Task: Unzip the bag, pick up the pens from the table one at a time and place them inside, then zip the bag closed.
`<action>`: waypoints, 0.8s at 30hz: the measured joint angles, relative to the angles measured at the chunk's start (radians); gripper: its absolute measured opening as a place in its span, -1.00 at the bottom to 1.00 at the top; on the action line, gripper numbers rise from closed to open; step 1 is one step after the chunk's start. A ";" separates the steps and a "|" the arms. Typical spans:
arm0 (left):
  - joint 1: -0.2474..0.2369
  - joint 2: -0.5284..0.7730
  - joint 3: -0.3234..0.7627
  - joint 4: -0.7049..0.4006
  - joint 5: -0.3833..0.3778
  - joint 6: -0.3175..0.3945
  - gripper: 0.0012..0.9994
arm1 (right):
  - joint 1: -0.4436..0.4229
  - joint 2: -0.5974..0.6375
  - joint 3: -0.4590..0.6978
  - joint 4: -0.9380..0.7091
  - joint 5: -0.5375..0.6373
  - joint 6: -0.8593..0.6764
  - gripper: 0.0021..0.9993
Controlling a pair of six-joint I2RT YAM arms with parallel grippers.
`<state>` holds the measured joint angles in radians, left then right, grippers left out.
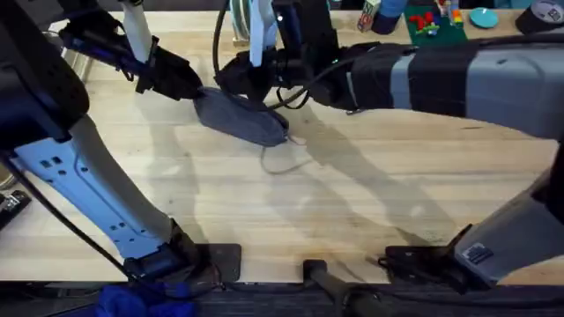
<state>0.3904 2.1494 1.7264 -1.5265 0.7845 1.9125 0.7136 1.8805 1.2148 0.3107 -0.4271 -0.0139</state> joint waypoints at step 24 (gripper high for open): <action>0.000 0.000 0.000 -0.003 0.000 0.000 -0.92 | 0.010 0.000 0.017 -0.024 0.000 0.004 -0.95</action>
<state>0.3904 2.1496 1.7264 -1.5291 0.7841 1.9127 0.7235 1.8805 1.2318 0.2865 -0.4271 -0.0101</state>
